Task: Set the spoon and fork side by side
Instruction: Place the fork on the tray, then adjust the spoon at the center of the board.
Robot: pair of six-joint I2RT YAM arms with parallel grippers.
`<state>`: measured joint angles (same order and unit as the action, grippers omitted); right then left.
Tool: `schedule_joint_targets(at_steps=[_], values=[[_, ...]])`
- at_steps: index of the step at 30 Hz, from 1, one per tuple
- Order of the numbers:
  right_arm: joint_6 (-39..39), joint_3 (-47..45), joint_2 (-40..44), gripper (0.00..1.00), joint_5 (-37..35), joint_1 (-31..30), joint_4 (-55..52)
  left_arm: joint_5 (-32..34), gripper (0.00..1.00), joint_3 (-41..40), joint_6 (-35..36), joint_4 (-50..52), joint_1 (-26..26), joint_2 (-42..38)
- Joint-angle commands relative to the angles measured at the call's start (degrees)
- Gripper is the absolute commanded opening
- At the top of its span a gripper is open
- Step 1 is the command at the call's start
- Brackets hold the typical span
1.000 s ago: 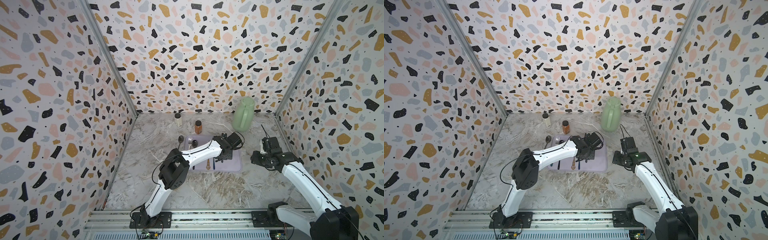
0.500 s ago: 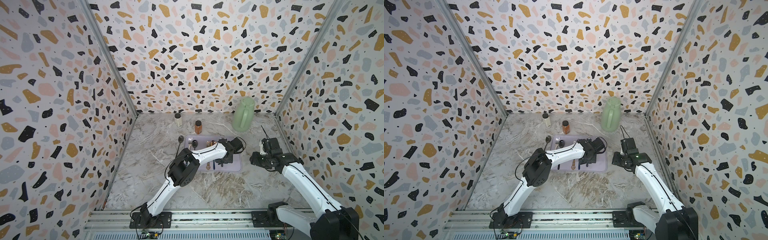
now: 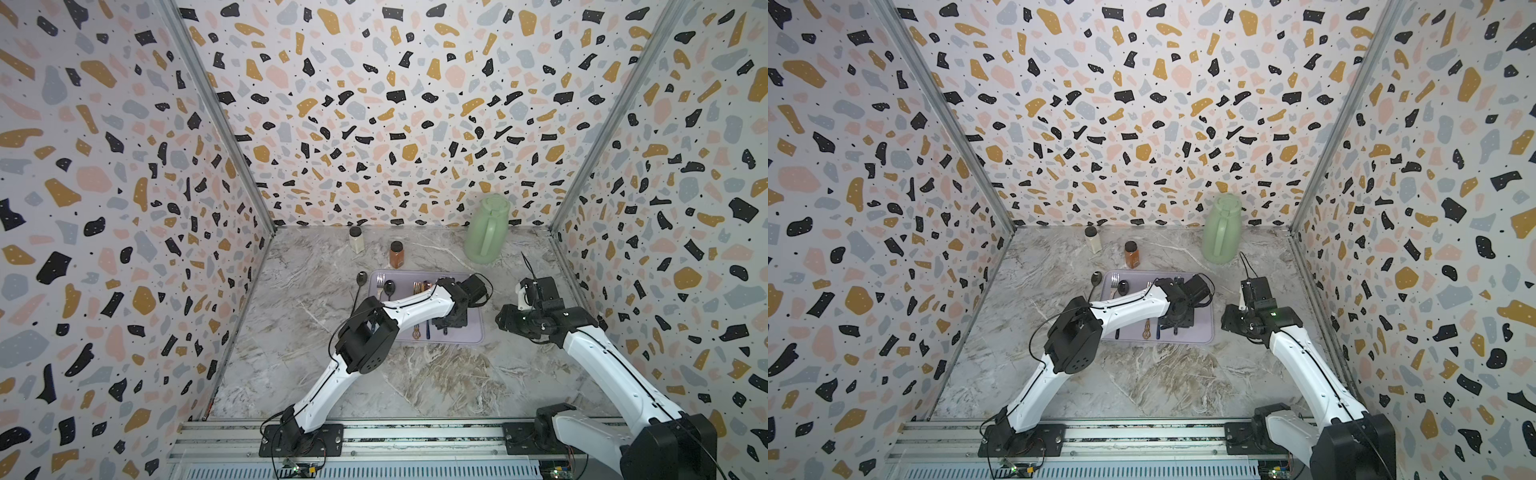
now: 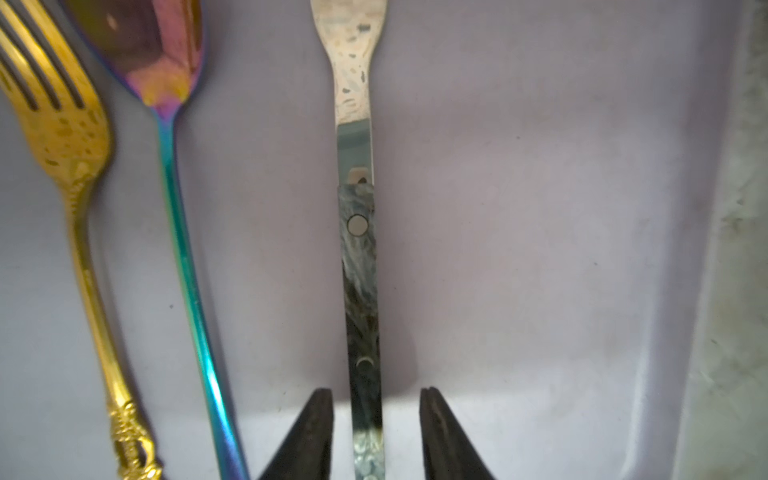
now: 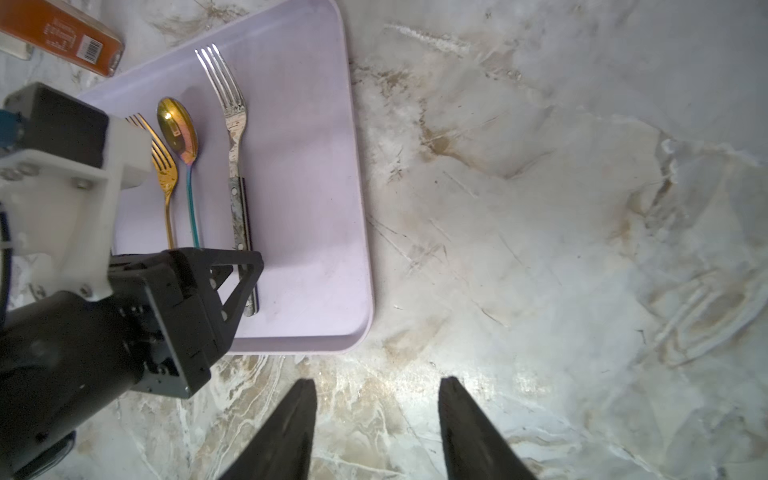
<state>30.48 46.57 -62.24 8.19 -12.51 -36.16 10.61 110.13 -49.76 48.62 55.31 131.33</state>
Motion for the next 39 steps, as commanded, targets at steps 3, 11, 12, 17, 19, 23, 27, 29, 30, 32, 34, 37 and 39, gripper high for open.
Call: schedule_joint_targets(at_steps=[3, 11, 12, 17, 19, 23, 27, 29, 30, 32, 34, 37, 39], values=[[3.63, 3.47, -0.59, 0.51, -1.47, -5.32, 0.36, 2.94, 0.46, -11.11, 4.22, 1.11, -2.58, -17.76], [10.01, 17.61, -13.57, 0.50, -11.43, -23.89, -0.57, 9.94, 0.46, -33.87, 6.64, 6.37, -11.16, -48.17], [10.56, 20.22, -16.06, 0.50, -12.58, -26.02, -1.04, 10.98, 0.46, -36.31, 6.66, 7.63, -12.30, -52.24], [12.68, 35.19, -29.10, 0.49, -16.61, -35.35, -3.87, 10.32, 0.45, -43.90, 7.00, 15.17, -19.23, -70.29], [13.13, 41.72, -34.23, 0.49, -17.92, -38.34, -5.10, 8.50, 0.45, -44.90, 7.67, 18.60, -22.27, -75.40], [13.00, 56.05, -45.98, 0.48, -20.20, -43.24, -8.36, 7.49, 0.45, -44.77, 9.54, 24.46, -25.47, -81.66], [12.19, 68.56, -56.36, 0.47, -21.07, -45.98, -10.47, 7.71, 0.44, -45.32, 9.82, 26.58, -26.35, -85.97], [11.38, 74.70, -61.67, 0.47, -21.79, -46.85, -11.25, 9.00, 0.44, -45.44, 9.73, 27.12, -26.54, -87.98], [11.10, 77.61, -64.31, 0.46, -21.60, -47.08, -11.59, 9.57, 0.44, -45.37, 9.76, 27.36, -26.63, -88.98], [10.22, 83.00, -69.13, 0.45, -22.49, -47.59, -11.63, 10.58, 0.44, -45.15, 9.63, 27.56, -26.70, -91.38], [9.61, 88.37, -74.07, 0.44, -22.85, -47.81, -12.24, 10.91, 0.43, -44.67, 9.46, 27.80, -26.74, -93.35], [8.60, 94.77, -80.29, 0.44, -23.44, -47.95, -12.38, 11.01, 0.42, -43.88, 9.48, 28.10, -26.74, -95.42], [6.62, 98.33, -84.31, 0.44, -21.55, -48.04, -10.95, 10.80, 0.42, -43.92, 9.80, 28.11, -26.71, -96.21]])
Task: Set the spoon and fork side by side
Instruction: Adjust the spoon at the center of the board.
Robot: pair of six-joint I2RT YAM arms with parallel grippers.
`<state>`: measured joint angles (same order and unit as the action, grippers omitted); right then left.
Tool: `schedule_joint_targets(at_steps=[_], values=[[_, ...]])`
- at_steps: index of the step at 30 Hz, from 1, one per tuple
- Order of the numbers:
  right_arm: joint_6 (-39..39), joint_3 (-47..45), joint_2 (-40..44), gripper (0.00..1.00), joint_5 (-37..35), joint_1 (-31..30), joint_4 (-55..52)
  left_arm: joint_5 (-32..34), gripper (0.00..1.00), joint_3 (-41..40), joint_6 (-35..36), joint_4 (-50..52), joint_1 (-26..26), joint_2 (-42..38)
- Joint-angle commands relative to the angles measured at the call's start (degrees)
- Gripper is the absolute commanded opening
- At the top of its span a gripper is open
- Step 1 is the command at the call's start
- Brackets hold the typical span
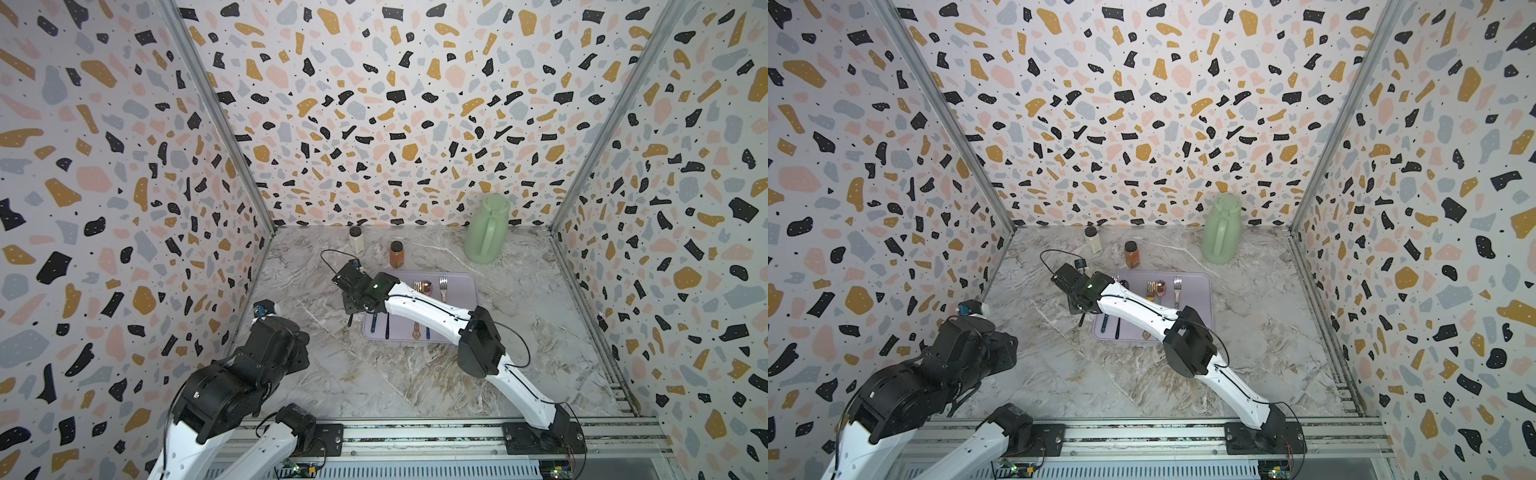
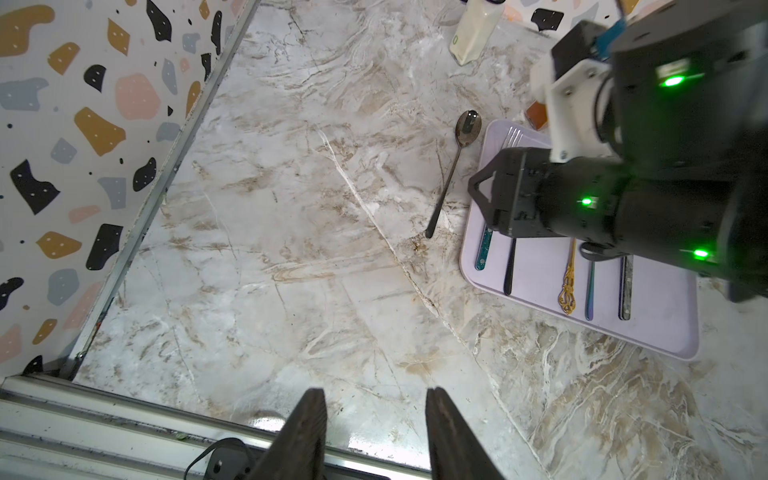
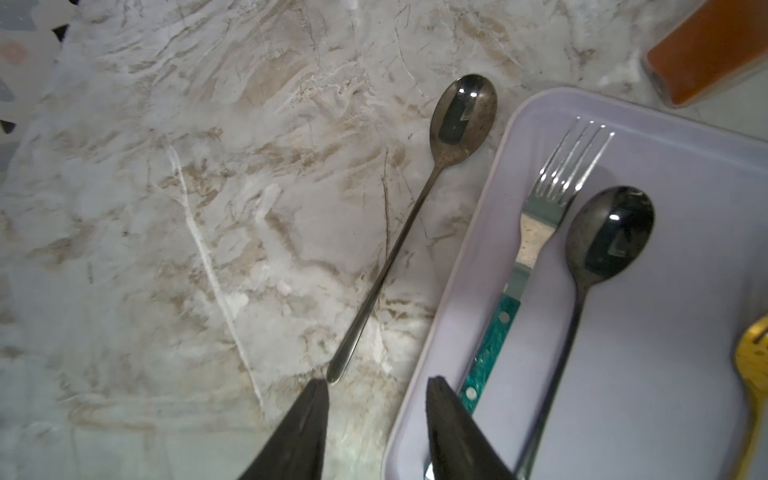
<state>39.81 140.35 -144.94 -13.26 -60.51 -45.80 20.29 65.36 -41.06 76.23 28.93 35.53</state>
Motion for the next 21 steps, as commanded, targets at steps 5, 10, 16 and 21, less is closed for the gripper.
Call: schedule_joint_targets(at_steps=[5, 10, 16, 21], values=[[-4.11, 7.04, -6.38, 0.45, 1.51, -0.30, 1.20, -1.02, 0.43, -0.80, 1.95, -0.59, -0.36, -0.88], [-5.34, 7.06, -8.66, 0.46, 0.30, -0.28, 3.86, -2.23, 0.42, -1.99, 2.38, -1.88, -0.35, -1.26], [-6.32, 7.10, -11.05, 0.47, -0.34, -0.27, 6.10, -2.46, 0.43, -1.64, 2.91, -2.04, -0.34, -1.34], [-6.18, 7.06, -12.48, 0.44, -0.83, -0.23, 6.44, -3.04, 0.43, -1.64, 3.25, -2.60, -0.30, -1.40]])
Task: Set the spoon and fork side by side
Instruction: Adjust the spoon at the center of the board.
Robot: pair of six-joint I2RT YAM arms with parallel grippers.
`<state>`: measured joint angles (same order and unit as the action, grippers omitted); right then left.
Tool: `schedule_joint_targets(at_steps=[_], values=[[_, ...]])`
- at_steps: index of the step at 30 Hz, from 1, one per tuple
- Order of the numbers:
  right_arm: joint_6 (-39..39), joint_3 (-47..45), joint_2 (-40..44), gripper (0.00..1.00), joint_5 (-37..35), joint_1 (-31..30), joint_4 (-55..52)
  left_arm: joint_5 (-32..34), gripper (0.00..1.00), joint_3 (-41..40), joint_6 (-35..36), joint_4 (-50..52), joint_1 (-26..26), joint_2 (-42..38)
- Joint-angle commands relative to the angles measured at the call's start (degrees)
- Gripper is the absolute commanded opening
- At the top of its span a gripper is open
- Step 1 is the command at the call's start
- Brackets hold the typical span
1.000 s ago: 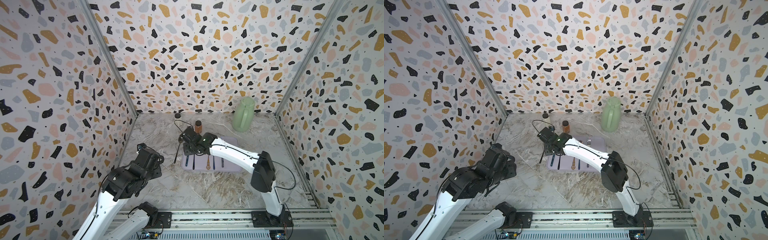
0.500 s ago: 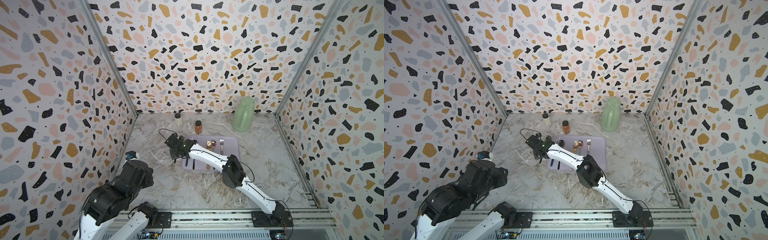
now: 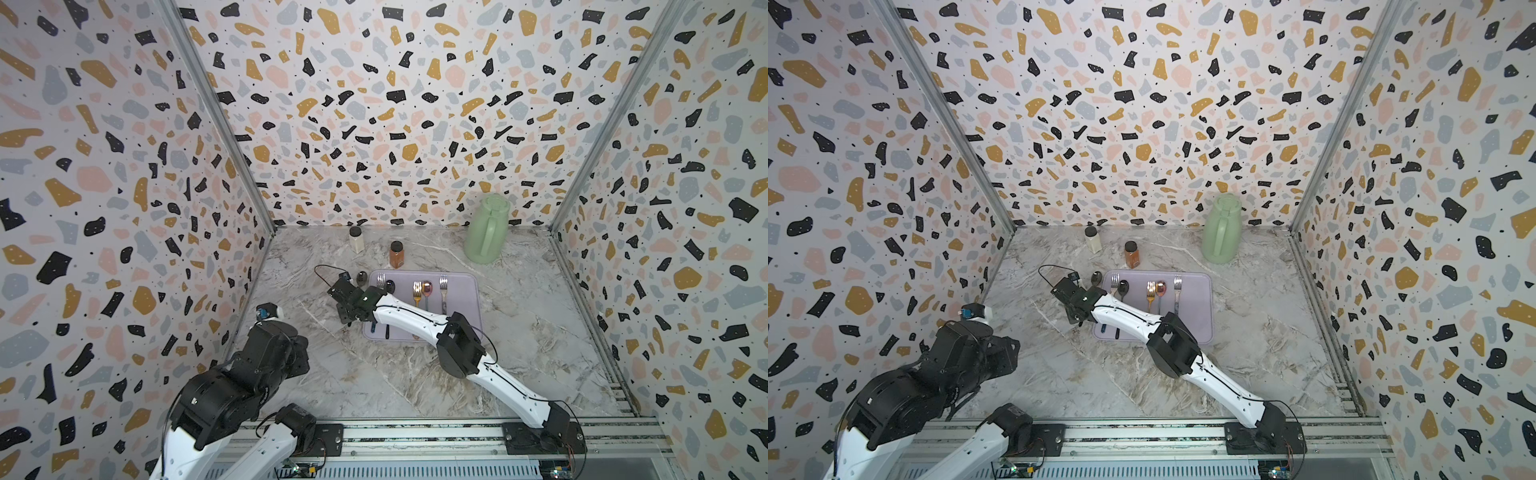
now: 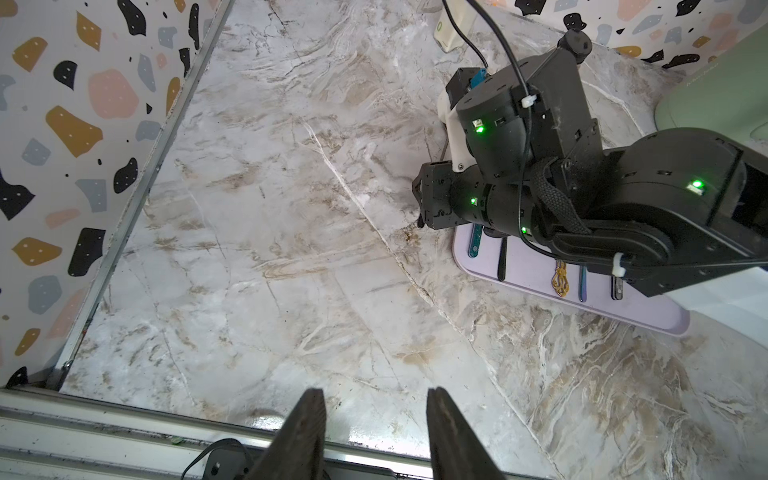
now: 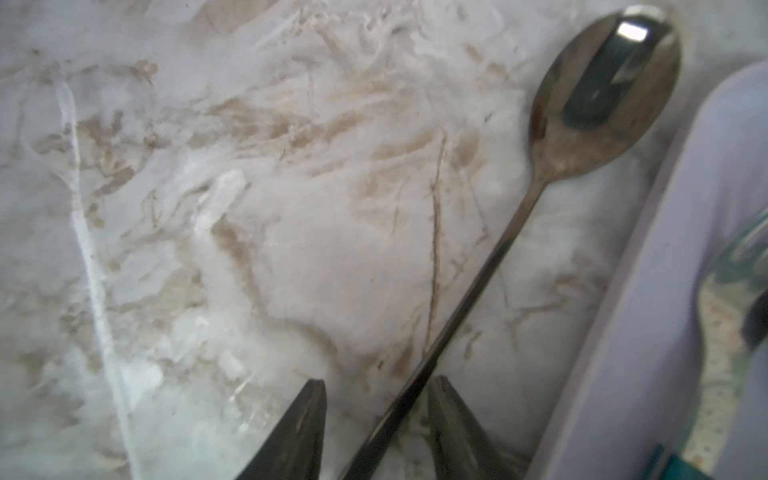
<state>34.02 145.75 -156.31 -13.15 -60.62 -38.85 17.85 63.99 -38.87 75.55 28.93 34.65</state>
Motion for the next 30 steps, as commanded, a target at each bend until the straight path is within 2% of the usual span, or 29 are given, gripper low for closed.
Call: schedule_joint_targets(at_steps=[1, 4, 16, 22, 30], values=[[-0.36, 1.64, -1.40, 0.41, -1.04, -0.12, -0.45, -0.76, 0.43, -0.20, 1.14, -2.04, -0.29, -0.55], [0.30, 1.73, -1.79, 0.32, -0.48, -0.11, -0.69, -0.52, 0.43, -0.89, 1.98, -2.98, -0.33, -1.07], [3.49, -1.73, -0.85, 0.18, 1.95, -0.12, -4.39, -0.40, 0.43, -0.70, 2.09, -4.08, -0.34, -1.60], [5.63, -12.24, 6.93, 0.16, 3.34, -0.17, -2.73, 0.01, 0.43, -0.09, 2.01, -3.69, -0.35, -1.48], [7.46, -26.26, 15.42, 0.14, 6.00, -4.07, 0.98, 0.05, 0.43, 0.38, 1.93, -3.26, -0.34, -1.86]])
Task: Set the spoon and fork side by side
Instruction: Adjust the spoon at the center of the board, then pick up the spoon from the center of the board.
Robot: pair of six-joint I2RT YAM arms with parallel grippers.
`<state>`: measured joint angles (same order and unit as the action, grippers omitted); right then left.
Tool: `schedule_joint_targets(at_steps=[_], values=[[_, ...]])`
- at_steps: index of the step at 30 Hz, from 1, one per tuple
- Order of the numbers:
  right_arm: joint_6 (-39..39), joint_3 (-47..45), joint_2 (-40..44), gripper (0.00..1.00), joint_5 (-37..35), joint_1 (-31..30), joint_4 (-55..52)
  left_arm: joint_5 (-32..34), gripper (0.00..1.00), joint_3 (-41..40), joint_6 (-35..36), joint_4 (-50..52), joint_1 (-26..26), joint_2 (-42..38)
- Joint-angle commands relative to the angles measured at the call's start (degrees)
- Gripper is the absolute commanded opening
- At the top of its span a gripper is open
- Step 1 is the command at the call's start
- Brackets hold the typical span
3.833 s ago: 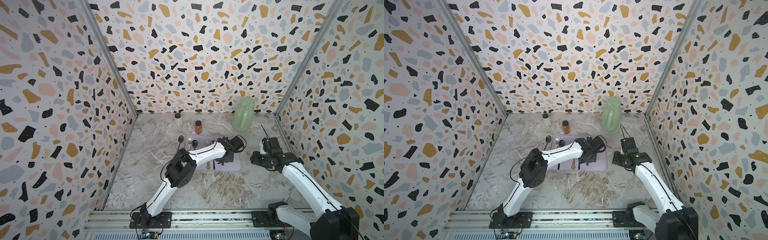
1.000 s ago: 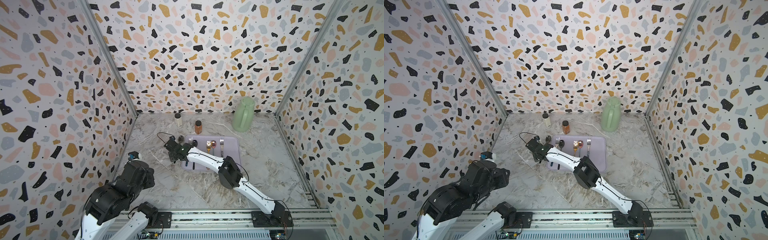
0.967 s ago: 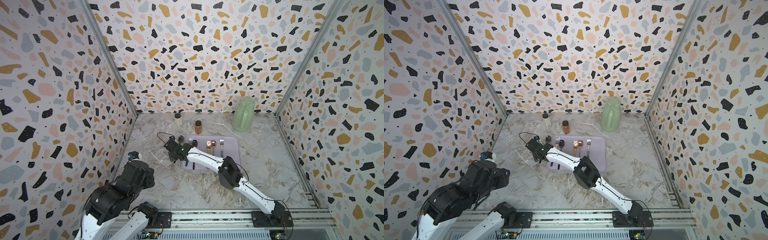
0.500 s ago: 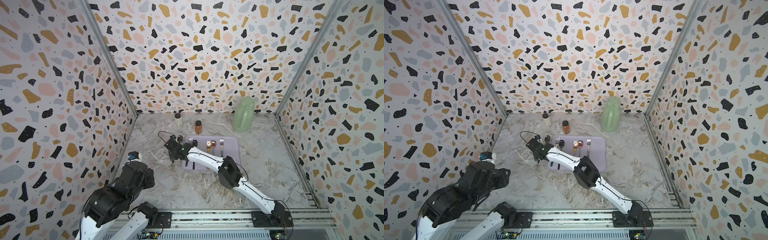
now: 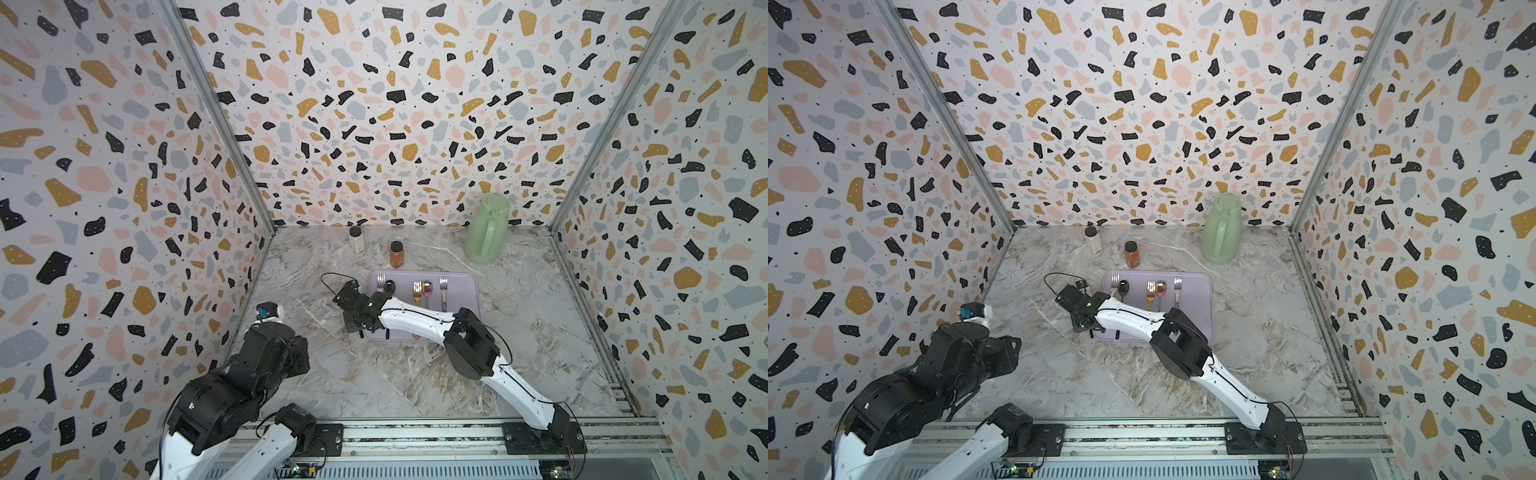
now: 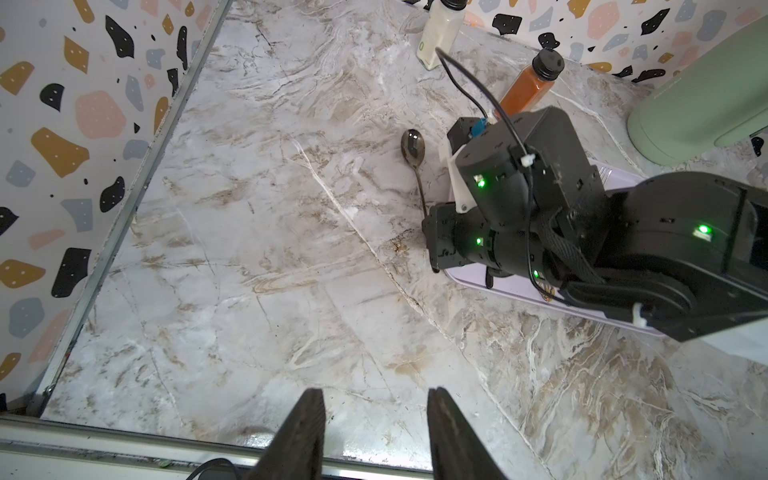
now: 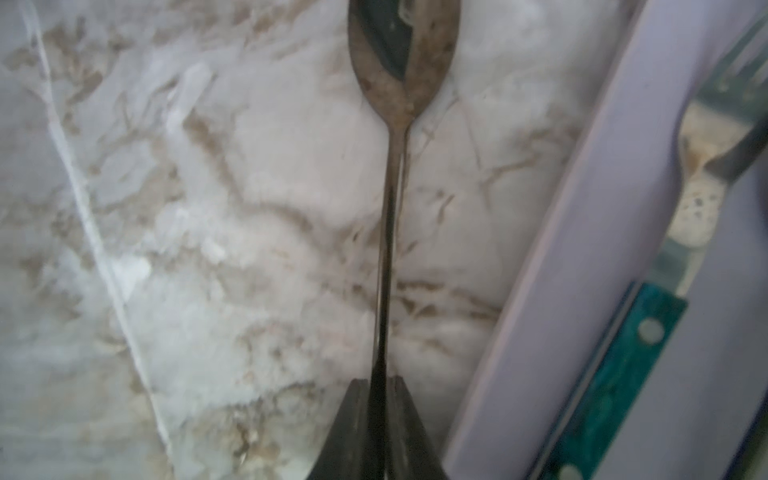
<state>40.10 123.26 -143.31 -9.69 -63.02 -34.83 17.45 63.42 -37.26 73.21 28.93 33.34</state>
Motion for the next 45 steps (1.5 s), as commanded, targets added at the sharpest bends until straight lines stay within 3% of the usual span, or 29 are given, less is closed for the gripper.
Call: schedule_joint_targets(at_steps=[1, 4, 9, 20, 25, 28, 32, 45], values=[[1.34, -4.48, 2.94, 0.13, 2.87, -2.12, -2.89, 0.30, 0.43, 0.80, 0.15, -1.00, -0.35, -0.66], [0.89, -5.35, 4.00, 0.14, 3.37, -3.05, -2.74, -0.12, 0.43, 0.28, -0.06, -1.21, -0.36, -0.98], [-0.27, -3.67, 3.58, 0.30, 1.32, -3.19, -2.61, -0.26, 0.43, 0.21, -0.11, -1.23, -0.34, -1.08], [-5.73, 7.83, -5.89, 0.32, -9.51, -3.21, -7.43, -0.52, 0.43, -1.04, 0.03, -2.25, -0.34, -1.58], [-6.59, 11.26, -8.68, 0.28, -10.70, -3.25, -7.05, -0.49, 0.43, -1.58, 0.23, -2.68, -0.32, -1.65], [-6.36, 12.23, -9.31, 0.17, -10.70, -3.20, -7.09, -0.27, 0.43, -1.85, 0.53, -2.80, -0.36, -1.83], [-5.43, 12.35, -8.04, 0.11, -10.06, -3.22, -6.76, -0.01, 0.44, -1.83, 0.59, -2.81, -0.36, -2.13], [-6.55, 10.08, 8.16, 0.05, -10.55, -1.85, -7.18, 0.67, 0.44, 0.20, 0.22, -1.34, -0.36, -3.72]])
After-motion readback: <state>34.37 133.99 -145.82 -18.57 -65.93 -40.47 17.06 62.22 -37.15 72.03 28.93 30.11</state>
